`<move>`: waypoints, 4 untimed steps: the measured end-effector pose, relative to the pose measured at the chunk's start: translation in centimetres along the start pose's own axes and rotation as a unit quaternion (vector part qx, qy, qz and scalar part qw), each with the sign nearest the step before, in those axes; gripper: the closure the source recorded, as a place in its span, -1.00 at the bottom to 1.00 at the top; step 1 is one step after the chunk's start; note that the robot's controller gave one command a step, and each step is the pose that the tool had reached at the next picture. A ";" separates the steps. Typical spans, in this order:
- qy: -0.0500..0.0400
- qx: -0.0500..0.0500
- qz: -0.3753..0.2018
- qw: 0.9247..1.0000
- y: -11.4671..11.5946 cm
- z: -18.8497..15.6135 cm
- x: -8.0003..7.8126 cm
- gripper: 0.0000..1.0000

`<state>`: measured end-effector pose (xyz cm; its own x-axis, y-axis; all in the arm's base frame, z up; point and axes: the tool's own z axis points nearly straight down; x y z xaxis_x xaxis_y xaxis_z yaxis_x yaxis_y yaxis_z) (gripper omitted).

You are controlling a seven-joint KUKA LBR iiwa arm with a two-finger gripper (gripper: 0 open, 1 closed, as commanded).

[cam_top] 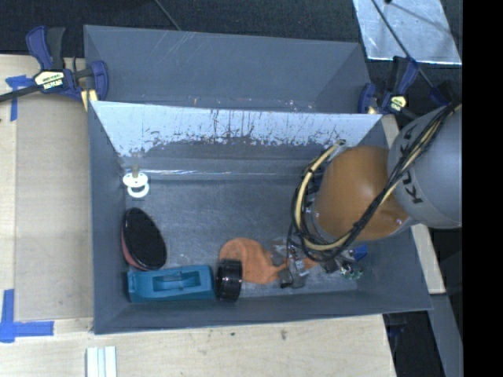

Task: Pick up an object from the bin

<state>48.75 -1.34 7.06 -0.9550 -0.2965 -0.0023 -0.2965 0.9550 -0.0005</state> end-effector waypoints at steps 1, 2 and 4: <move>0.002 -0.001 0.000 1.000 0.0 -0.6 0.1 1.00; 0.002 -0.001 0.000 1.000 0.0 -2.1 0.1 1.00; -0.001 0.000 0.001 1.000 0.0 -4.7 0.0 1.00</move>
Offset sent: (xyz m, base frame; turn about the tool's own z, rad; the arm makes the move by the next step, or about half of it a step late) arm -0.0001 0.0001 0.0025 0.0000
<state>48.78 -1.33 11.73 -0.9554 -0.2954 -0.0040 -0.2954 0.9554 -0.0012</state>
